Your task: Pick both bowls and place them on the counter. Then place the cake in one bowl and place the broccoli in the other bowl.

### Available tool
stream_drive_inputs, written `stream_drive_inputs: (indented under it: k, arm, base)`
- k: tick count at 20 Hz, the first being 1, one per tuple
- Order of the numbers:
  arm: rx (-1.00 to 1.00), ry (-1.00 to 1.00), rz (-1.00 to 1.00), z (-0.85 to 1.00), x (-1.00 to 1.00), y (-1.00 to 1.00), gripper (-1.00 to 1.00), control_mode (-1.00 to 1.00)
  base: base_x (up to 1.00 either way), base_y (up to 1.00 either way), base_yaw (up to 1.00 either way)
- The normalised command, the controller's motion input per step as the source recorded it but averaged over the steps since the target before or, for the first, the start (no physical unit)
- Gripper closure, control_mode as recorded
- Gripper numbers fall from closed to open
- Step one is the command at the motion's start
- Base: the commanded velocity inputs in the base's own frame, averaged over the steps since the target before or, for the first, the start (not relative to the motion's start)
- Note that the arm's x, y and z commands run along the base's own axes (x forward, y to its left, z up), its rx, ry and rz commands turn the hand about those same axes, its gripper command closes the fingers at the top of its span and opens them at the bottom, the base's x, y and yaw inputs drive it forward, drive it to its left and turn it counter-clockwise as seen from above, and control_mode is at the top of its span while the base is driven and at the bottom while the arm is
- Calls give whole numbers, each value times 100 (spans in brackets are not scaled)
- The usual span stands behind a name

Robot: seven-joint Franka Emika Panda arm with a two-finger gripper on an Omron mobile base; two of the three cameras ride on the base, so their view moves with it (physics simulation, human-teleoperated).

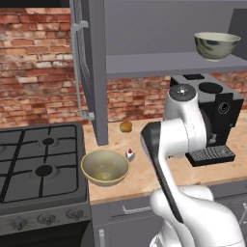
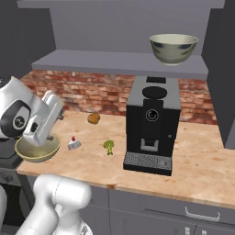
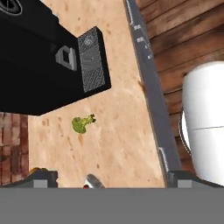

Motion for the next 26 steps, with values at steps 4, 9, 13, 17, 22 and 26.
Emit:
stream_drive_inputs:
  k: [4, 9, 13, 17, 22, 26]
  arm:
    - [-20, 0, -37, 83, -3, -53, -100, -100]
    - [-5, -11, -26, 24, -7, -64, -100, -100]
    - [0, -26, -22, 12, -28, -62, -100, -100]
    - [0, -23, -24, 33, -25, -50, -100, -100]
    - [0, -23, -18, 60, -4, -34, -100, -100]
    - [0, -19, -13, 70, 10, -8, -100, -100]
  base:
    - [0, 0, 0]
    - [0, 0, 0]
    - [0, 0, 0]
    - [0, 0, 0]
    - [0, 0, 0]
    - [0, 0, 0]
